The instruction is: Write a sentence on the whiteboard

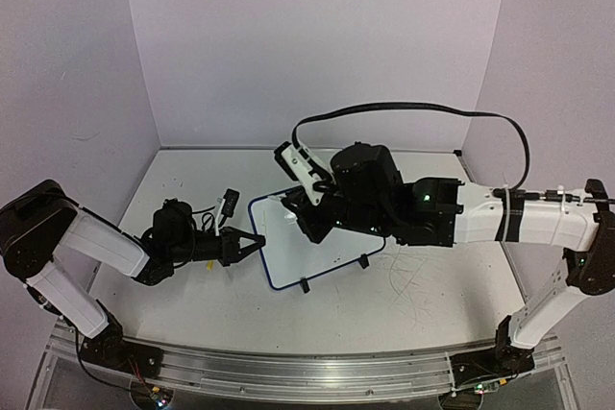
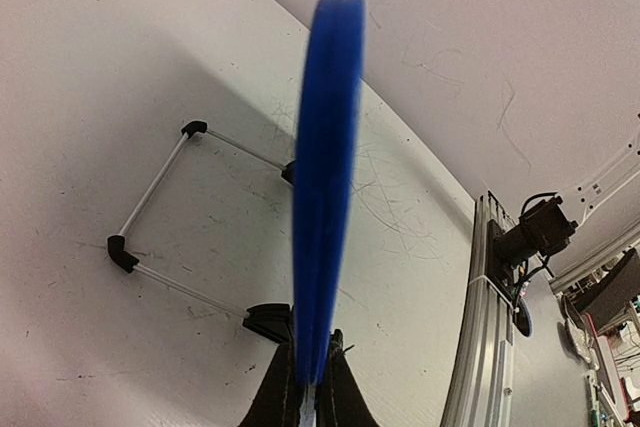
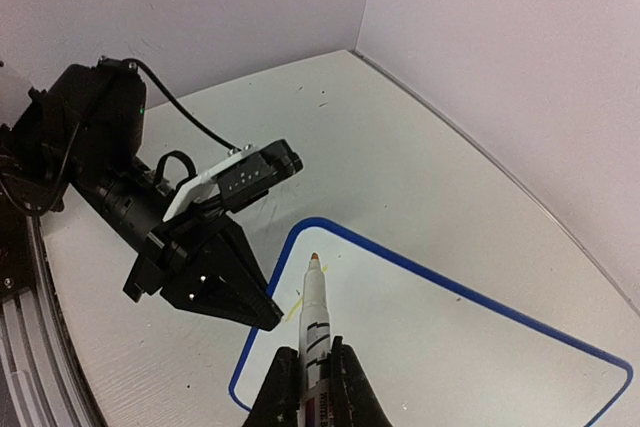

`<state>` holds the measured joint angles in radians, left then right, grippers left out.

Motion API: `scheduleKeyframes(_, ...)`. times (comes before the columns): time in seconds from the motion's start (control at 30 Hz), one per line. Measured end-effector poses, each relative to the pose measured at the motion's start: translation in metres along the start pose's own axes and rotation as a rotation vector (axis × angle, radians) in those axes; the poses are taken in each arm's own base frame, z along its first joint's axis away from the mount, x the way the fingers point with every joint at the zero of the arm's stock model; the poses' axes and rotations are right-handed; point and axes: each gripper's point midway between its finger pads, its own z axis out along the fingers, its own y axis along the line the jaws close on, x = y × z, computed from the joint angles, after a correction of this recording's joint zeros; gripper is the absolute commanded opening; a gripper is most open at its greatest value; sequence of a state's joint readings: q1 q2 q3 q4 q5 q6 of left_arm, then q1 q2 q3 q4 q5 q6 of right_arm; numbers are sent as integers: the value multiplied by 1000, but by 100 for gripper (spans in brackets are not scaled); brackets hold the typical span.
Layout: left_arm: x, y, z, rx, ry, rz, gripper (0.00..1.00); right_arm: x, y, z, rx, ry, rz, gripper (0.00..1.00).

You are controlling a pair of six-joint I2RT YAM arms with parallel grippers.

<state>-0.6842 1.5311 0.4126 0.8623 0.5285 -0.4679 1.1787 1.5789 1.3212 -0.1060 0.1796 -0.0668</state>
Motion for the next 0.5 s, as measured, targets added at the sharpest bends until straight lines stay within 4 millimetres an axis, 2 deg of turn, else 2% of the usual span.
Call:
scheduleKeyframes(0.1, 0, 0, 0, 0, 0, 1, 0, -4, -4, -1, 8, -14, -6, 0)
scheduleKeyframes(0.5, 1, 0, 1, -7, 2, 13, 0, 32, 5, 26, -10, 77, -35, 0)
